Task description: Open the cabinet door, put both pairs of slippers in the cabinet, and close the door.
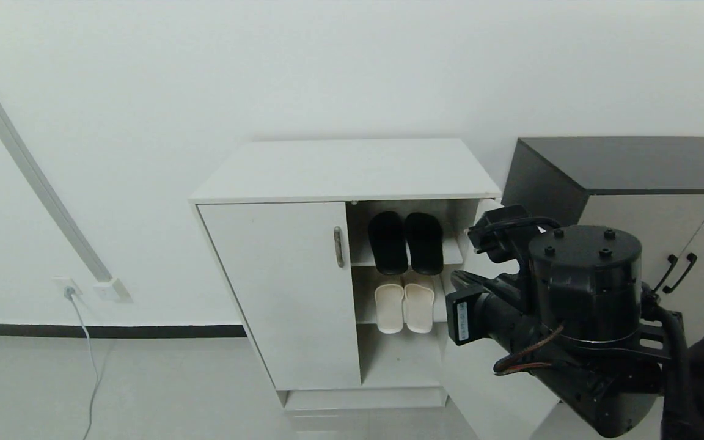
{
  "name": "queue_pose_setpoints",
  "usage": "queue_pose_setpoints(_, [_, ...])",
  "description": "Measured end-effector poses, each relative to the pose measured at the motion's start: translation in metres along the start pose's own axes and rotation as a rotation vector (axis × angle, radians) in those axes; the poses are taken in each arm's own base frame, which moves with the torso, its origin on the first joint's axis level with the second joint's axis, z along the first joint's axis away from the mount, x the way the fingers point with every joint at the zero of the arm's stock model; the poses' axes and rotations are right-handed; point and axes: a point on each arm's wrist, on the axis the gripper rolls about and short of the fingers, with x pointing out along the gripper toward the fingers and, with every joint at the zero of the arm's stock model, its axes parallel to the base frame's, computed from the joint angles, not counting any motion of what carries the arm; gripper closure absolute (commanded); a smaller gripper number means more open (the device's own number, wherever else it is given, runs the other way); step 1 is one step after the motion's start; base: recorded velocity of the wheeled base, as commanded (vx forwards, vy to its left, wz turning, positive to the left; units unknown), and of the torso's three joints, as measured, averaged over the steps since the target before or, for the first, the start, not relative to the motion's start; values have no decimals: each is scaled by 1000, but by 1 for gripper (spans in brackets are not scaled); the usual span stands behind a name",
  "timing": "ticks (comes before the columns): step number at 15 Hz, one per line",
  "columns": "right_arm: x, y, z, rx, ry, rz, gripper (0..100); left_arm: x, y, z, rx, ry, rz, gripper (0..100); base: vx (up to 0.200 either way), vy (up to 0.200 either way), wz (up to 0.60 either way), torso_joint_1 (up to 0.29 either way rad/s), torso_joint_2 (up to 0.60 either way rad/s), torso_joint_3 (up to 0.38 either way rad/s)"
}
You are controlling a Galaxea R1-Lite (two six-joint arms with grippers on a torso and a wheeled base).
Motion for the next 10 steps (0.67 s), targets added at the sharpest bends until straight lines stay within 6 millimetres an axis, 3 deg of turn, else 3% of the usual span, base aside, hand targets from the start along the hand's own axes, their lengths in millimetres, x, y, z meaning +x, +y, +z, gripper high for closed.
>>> queue_pose_setpoints(6, [-3, -4, -9, -17, 23, 11, 100, 0, 0, 0, 0, -1, 0, 100, 0, 0, 0, 220, -534, -313])
queue_pose_setpoints(10, [-6, -6, -11, -21, 28, 22, 100, 0, 0, 0, 0, -1, 0, 100, 0, 0, 0, 51, -114, -65])
